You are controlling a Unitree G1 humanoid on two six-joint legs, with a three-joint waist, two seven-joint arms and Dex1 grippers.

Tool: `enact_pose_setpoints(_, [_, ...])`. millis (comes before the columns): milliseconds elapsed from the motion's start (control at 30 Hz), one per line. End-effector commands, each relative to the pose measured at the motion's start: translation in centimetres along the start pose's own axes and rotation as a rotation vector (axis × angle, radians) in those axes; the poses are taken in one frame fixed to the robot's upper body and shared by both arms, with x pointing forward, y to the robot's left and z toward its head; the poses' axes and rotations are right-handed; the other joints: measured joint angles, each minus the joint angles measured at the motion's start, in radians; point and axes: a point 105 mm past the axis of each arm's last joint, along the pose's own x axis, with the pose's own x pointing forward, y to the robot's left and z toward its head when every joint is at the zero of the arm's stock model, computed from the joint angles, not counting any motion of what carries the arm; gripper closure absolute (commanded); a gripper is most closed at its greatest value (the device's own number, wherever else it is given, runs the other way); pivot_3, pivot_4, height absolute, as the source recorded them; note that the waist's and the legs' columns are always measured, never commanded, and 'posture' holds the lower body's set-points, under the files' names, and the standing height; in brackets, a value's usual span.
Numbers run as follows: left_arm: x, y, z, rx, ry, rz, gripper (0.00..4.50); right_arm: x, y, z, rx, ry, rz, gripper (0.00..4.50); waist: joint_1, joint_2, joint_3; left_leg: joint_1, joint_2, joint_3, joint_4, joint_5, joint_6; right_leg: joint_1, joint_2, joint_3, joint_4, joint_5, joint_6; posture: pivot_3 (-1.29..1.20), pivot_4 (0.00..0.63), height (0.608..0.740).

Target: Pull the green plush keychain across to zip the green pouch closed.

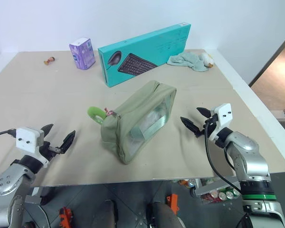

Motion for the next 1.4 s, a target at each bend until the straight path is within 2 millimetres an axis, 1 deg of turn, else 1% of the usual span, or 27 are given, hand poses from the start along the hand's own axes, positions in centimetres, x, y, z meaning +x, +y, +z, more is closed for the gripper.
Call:
enact_pose_setpoints(33, [0.3,0.1,0.6,0.034,-0.010,-0.009,0.05,-0.3,-0.9,1.4,-0.038,-0.042,-0.022,0.00,0.000,0.000,0.000,0.000,0.000,0.000,0.000,0.000,0.000,0.000,0.000,0.000,0.000,0.000,0.000,0.00,0.150,0.740])
enact_pose_setpoints(167, [0.7,-0.3,0.7,0.012,-0.022,-0.032,0.05,-0.6,-1.0,1.3,-0.045,-0.040,-0.028,0.00,0.000,0.000,0.000,0.000,0.000,0.000,0.000,0.000,0.000,0.000,0.000,0.000,0.000,0.000,0.000,0.00,0.150,0.740])
enact_pose_setpoints(433, [0.8,-0.5,0.7,-0.009,-0.024,-0.058,0.05,-0.6,-1.2,1.3,-0.052,-0.042,-0.033,0.00,0.000,0.000,0.000,0.000,0.000,0.000,0.000,0.000,0.000,0.000,0.000,0.000,0.000,0.000,0.000,0.00,0.150,0.740])
enact_pose_setpoints(600, [0.7,-0.9,0.8,0.012,-0.022,-0.082,0.05,-0.5,-0.9,0.8,0.009,-0.009,-0.023,0.00,0.000,0.000,0.000,0.000,0.000,0.000,0.000,0.000,0.000,0.000,0.000,0.000,0.000,0.000,0.000,0.00,0.150,0.740])
enact_pose_setpoints(667, [0.7,-0.8,0.8,0.017,-0.025,-0.081,0.05,-0.5,-0.9,0.8,0.014,-0.008,-0.022,0.00,0.000,0.000,0.000,0.000,0.000,0.000,0.000,0.000,0.000,0.000,0.000,0.001,0.000,0.000,0.000,0.00,0.150,0.740])
enact_pose_setpoints(833, [0.7,-0.4,0.8,-0.006,-0.033,-0.046,0.05,-0.5,-1.1,1.2,-0.037,-0.022,-0.030,0.00,0.000,0.000,0.000,0.000,0.000,0.000,0.000,0.000,0.000,0.000,0.000,0.001,0.000,0.000,0.000,0.00,0.150,0.740])
enact_pose_setpoints(967, [0.6,0.4,1.8,-0.015,-0.082,-0.020,0.05,-0.6,-1.4,1.2,-0.067,-0.026,-0.038,0.00,0.000,0.000,0.000,0.000,0.000,0.000,0.000,0.000,0.000,0.000,0.001,0.000,0.000,0.000,0.000,0.00,0.150,0.740])
enact_pose_setpoints(1033, [0.6,0.4,3.0,-0.006,-0.125,-0.047,0.05,-0.6,-1.6,1.2,-0.069,-0.026,-0.038,0.00,0.000,0.000,0.000,0.000,0.000,0.000,0.000,0.000,0.000,0.000,0.001,0.000,0.000,0.000,0.000,0.00,0.150,0.740])
enact_pose_setpoints(1100, [0.4,-0.8,5.5,-0.006,-0.186,-0.168,0.05,-0.6,-1.9,1.5,-0.071,-0.029,-0.038,0.00,0.000,-0.001,0.000,0.000,0.000,0.000,0.000,0.000,0.000,0.000,0.001,0.001,0.000,0.000,0.000,0.00,0.150,0.740])
enact_pose_setpoints(1167, [0.2,-2.1,6.8,0.016,-0.198,-0.272,0.05,-0.6,-2.1,1.8,-0.074,-0.033,-0.036,0.00,0.000,-0.001,0.000,0.000,0.001,0.000,0.001,0.000,0.000,0.000,0.001,0.000,0.000,0.000,0.000,0.00,0.150,0.740])
enact_pose_setpoints(1200, [0.1,-2.6,7.1,0.028,-0.194,-0.307,0.05,-0.6,-2.1,1.9,-0.075,-0.035,-0.034,0.00,0.000,-0.001,0.000,0.000,0.001,0.000,0.000,0.000,0.000,0.000,0.001,0.001,0.000,0.000,0.000,0.00,0.150,0.740])
enact_pose_setpoints(1333, [-0.5,-5.7,9.2,0.056,-0.177,-0.547,0.05,-0.6,-2.2,3.0,-0.085,-0.046,-0.008,0.00,-0.001,-0.001,0.000,0.000,0.001,0.001,0.000,0.000,0.000,0.000,0.001,0.002,0.000,0.000,0.000,0.00,0.150,0.740])
enact_pose_setpoints(1400, [-1.2,-7.1,9.3,0.054,-0.136,-0.660,0.05,-0.5,-2.0,4.0,-0.093,-0.059,0.033,0.00,-0.001,-0.001,0.000,0.000,0.001,0.001,0.000,0.000,0.000,0.000,0.001,0.002,0.000,0.000,0.000,0.00,0.150,0.740])
